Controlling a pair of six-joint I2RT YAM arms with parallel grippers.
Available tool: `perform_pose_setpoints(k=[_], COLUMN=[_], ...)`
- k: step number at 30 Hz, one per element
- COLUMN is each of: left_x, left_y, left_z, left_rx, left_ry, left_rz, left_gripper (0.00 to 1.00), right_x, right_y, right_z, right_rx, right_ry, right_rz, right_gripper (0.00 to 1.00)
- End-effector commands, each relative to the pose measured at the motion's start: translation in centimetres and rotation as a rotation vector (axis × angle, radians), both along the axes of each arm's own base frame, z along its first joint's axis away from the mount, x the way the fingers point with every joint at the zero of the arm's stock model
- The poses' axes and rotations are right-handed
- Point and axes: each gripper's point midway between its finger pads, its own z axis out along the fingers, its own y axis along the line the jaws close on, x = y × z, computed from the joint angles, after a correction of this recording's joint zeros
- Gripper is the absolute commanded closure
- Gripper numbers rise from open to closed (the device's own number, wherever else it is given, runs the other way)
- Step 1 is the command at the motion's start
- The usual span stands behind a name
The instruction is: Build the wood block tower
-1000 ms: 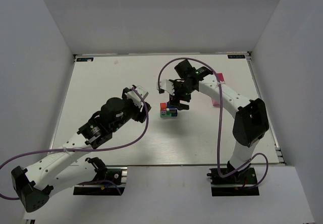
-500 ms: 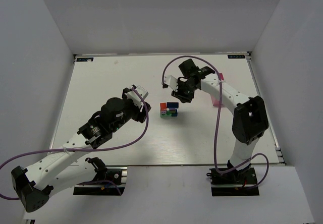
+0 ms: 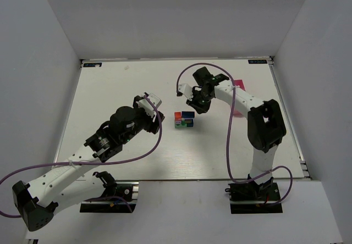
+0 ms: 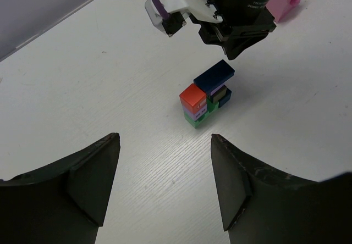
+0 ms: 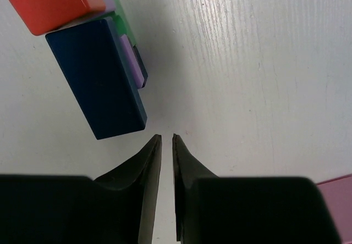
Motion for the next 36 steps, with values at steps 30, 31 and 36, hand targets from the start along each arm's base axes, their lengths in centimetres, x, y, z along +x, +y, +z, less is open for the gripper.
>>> perform_pose_setpoints(k=[30, 31, 36], left_x=[-0.02, -0.02, -0.02], left_y=[0.13, 0.13, 0.13], left_z=[0.83, 0.83, 0.83], left_rx=[-0.023, -0.023, -0.023], left_ry=[-0.026, -0.026, -0.026], left_rz=[0.000, 0.000, 0.000], left_gripper=[0.23, 0.23, 0.23], right_x=[0.26, 0.34, 0.44], right_y=[1.75, 1.71, 1.68], right_z=[1.62, 1.61, 1.59], right_rx=[0.107, 0.104, 0.101], right_ry=[0.047, 0.043, 0.041], right_rz=[-0.014, -0.014, -0.020], right_gripper=[0.78, 0.78, 0.76])
